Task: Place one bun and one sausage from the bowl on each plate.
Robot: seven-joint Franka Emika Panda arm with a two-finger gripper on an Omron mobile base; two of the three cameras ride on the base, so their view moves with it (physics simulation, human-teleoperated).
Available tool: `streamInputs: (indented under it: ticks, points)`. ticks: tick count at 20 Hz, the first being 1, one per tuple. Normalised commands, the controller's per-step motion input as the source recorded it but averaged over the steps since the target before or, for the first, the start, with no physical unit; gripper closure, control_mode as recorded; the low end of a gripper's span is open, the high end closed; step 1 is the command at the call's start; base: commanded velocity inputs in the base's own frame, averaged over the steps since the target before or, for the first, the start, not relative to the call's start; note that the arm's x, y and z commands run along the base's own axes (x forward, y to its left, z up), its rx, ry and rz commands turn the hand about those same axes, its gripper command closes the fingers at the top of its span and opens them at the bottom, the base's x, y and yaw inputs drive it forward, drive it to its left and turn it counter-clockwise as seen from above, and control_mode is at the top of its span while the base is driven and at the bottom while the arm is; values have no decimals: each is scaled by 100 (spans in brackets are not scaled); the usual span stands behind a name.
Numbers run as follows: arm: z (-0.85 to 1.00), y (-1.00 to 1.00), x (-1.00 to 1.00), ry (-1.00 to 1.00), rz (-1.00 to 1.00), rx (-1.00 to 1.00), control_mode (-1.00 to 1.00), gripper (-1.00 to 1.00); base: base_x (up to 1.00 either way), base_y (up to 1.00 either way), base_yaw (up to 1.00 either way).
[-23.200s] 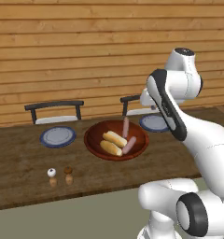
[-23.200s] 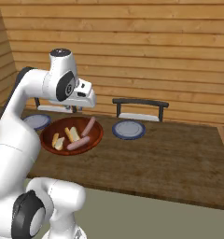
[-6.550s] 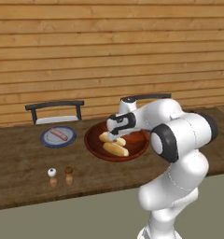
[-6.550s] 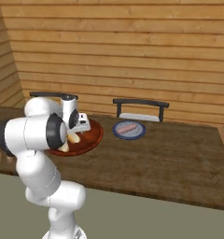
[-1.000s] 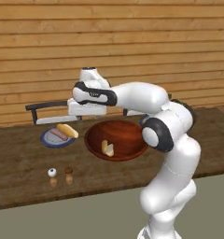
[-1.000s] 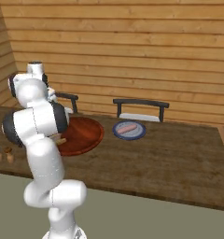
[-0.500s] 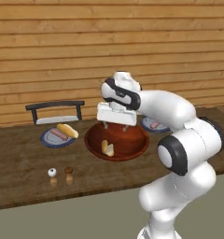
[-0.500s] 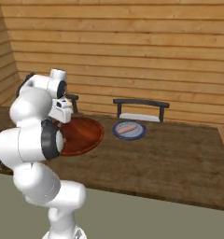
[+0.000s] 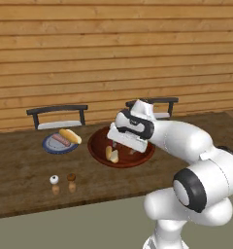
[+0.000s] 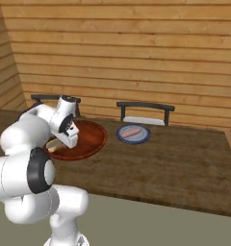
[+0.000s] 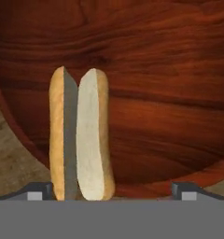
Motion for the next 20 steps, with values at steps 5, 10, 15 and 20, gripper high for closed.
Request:
streamInputs:
  ticks: [5,10,15,20]
  points:
    - [-11,37,72,2,0,3,-100,-100,0,0,0]
    - [-30,14,10,0,0,2,-100,-100,0,0,0]
    - [-29,0,-7,-1,0,12,-100,-100,0,0,0]
    - [-23,0,0,-3,0,6,-100,100,0,0,0]
